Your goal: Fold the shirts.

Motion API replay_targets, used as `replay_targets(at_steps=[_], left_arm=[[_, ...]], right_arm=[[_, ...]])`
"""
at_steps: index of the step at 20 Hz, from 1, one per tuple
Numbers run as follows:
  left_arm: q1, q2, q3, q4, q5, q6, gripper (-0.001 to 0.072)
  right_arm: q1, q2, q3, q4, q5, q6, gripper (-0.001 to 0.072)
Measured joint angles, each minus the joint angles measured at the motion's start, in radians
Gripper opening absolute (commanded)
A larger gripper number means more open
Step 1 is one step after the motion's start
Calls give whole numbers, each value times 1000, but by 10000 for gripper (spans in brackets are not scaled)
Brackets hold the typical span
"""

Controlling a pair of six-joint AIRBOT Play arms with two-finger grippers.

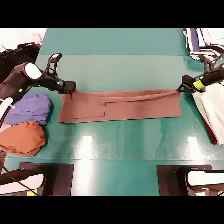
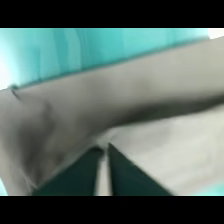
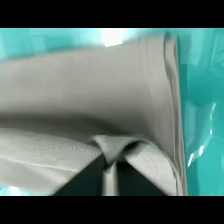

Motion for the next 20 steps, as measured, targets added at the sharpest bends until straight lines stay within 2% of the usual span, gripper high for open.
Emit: replay_targets(at_steps=[1,3,4,6,7,8,9,10,16,17,18,19,20], left_arm=[[0,-13,13,0,20,-9,642],[0,-27,38,3,30,-24,642],[0,-32,52,3,26,-29,617],[0,-34,76,0,-9,-36,87],[0,-34,83,-9,-28,-38,38],[0,-34,88,-24,-40,-37,38],[0,-35,91,-43,-49,-36,38],[0,-35,94,-65,-56,-32,38],[-9,-38,100,-194,-65,-13,29],[-19,-39,100,-205,-61,-12,29],[-33,-41,100,-214,-54,-11,29],[-51,-46,100,-220,-45,-11,29],[-71,-54,100,-223,-34,-11,29]], right_arm=[[0,-29,27,6,2,-1,389],[-11,-69,63,33,19,-19,389],[-24,-79,71,46,28,-34,389],[-63,-87,64,69,52,-63,388],[-87,-87,48,75,63,-78,390],[-114,-87,27,79,67,-93,395],[-144,-87,0,84,71,-111,507],[-171,-87,-27,87,74,-128,578],[-259,-157,-146,222,90,-238,571],[-252,-170,-151,248,96,-249,518],[-239,-184,-151,267,96,-261,383],[-225,-197,-146,272,94,-267,312],[-207,-209,-138,275,92,-273,303]])
